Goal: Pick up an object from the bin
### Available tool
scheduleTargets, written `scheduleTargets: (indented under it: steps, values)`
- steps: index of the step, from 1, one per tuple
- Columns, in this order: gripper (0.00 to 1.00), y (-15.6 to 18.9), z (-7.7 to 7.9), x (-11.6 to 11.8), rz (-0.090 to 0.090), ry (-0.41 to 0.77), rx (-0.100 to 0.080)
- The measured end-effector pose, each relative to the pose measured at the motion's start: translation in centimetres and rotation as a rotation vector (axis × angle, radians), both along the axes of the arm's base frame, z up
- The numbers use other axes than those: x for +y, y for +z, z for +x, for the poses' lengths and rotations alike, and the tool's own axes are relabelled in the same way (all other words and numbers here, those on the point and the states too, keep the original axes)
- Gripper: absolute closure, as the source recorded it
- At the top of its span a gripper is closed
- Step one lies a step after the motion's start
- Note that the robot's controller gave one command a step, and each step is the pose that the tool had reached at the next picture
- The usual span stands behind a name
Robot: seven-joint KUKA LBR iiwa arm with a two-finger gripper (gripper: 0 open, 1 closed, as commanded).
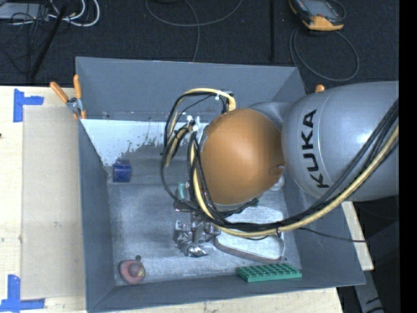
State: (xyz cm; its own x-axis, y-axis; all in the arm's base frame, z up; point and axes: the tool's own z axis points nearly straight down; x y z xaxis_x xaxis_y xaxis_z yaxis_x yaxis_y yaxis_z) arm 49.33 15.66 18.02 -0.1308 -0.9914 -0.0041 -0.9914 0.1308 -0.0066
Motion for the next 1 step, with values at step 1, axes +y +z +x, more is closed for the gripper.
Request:
scheduleTargets:
  steps: [1]
  values:
    - [1.0, 3.32, -0.29, 0.59, -0.001, -0.002, 0.005]
